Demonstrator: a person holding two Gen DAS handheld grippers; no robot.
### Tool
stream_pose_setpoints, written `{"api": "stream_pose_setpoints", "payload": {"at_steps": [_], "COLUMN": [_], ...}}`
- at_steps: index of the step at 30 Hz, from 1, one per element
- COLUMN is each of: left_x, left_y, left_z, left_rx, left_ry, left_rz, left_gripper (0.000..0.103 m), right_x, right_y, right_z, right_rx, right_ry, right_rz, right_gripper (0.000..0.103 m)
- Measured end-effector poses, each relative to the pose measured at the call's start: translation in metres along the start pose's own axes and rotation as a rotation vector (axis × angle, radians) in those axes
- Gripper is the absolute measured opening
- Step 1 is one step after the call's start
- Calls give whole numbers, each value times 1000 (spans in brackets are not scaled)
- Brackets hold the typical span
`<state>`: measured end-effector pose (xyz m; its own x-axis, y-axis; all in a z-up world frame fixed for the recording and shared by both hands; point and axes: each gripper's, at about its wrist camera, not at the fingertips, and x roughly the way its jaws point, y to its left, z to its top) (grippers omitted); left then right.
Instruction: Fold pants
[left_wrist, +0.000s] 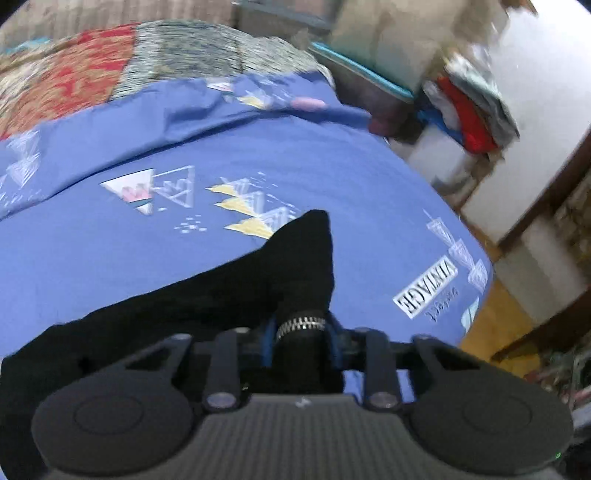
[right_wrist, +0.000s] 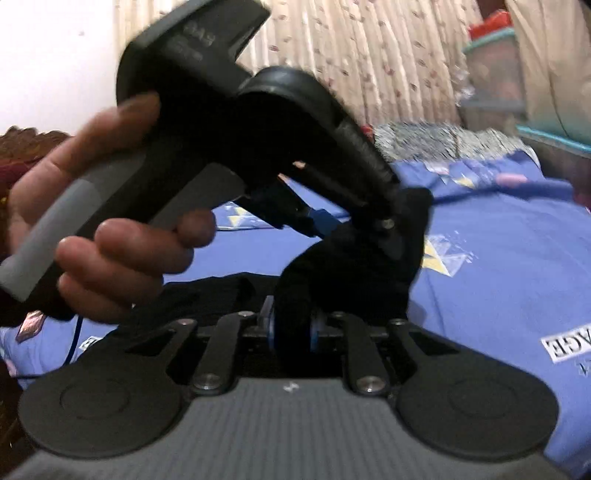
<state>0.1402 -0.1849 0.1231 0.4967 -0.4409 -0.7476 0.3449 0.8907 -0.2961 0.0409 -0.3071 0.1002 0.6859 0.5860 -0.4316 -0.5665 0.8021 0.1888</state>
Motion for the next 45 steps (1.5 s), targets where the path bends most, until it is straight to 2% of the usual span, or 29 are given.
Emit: {"api": "stream_pose_setpoints", "payload": {"at_steps": [2, 3, 4, 6, 8, 9, 15, 19, 21, 22, 23, 24, 25, 26, 27, 28, 29, 30, 33, 37, 39, 42, 45], "left_x": [-15, -24, -29, -42, -55, -62, -115, -132, -133, -131, -128, -122, -114, -106, -97, -95, -95, -97, -107, -122, -134, -138, -127], "left_y": [24, 40, 51, 74, 92, 100, 149, 186, 206, 216, 224, 233, 241, 248, 253, 256, 257, 255, 246, 222, 209, 190, 176], "left_z": [-2, -6, -9, -16, -25, -29, -58, -92, -115, -126, -135, -144, -153, -159, -166, -171, -174, -175, -171, -157, -154, -148, -149], "left_rx": [-69, -113, -147, -206, -245, -262, -356, -431, -489, -520, -542, -565, -594, -618, -636, -654, -671, -675, -648, -581, -533, -447, -367], "left_ry": [-25, -34, -37, -48, -69, -84, -207, -234, -221, -212, -208, -204, -187, -156, -133, -136, -145, -159, -195, -244, -274, -289, -247], "left_rz": [8, 1, -7, -28, -40, -43, -58, -28, -8, 1, 11, 35, 65, 100, 119, 118, 119, 119, 130, 133, 127, 153, 238], "left_gripper": [20, 20, 19, 19, 19, 19, 19, 19, 20, 21, 24, 36, 42, 43, 48, 52, 54, 55, 62, 74, 74, 74, 72], "right_x": [-2, -3, -3, 4, 16, 22, 28, 48, 62, 71, 80, 88, 94, 95, 92, 85, 76, 66, 53, 54, 60, 81, 87], "right_y": [-9, -12, -13, -12, -5, 0, 60, 100, 108, 110, 111, 109, 107, 102, 97, 93, 83, 76, 41, 11, 3, 9, 47], "right_z": [-3, -4, -7, -10, -9, -6, 17, 10, 5, 1, -5, -10, -14, -15, -12, -6, 2, 7, 27, 29, 28, 22, -1], "right_rx": [31, 39, 37, 0, -39, -46, -193, -308, -305, -300, -294, -285, -272, -254, -233, -216, -192, -169, -39, 84, 170, 228, 122], "right_ry": [-14, -17, -19, 5, 55, 86, 36, 96, 153, 196, 249, 304, 341, 360, 361, 346, 307, 268, 193, 175, 176, 238, 349], "right_rz": [48, 50, 37, 25, 33, 48, 234, 312, 354, 378, 400, 410, 414, 420, 430, 445, 461, 468, 427, 291, 310, 351, 406], "right_gripper": [42, 58, 63, 59, 18, 5, 4, 5, 6, 11, 11, 13, 14, 15, 20, 31, 37, 41, 41, 40, 37, 24, 24]}}
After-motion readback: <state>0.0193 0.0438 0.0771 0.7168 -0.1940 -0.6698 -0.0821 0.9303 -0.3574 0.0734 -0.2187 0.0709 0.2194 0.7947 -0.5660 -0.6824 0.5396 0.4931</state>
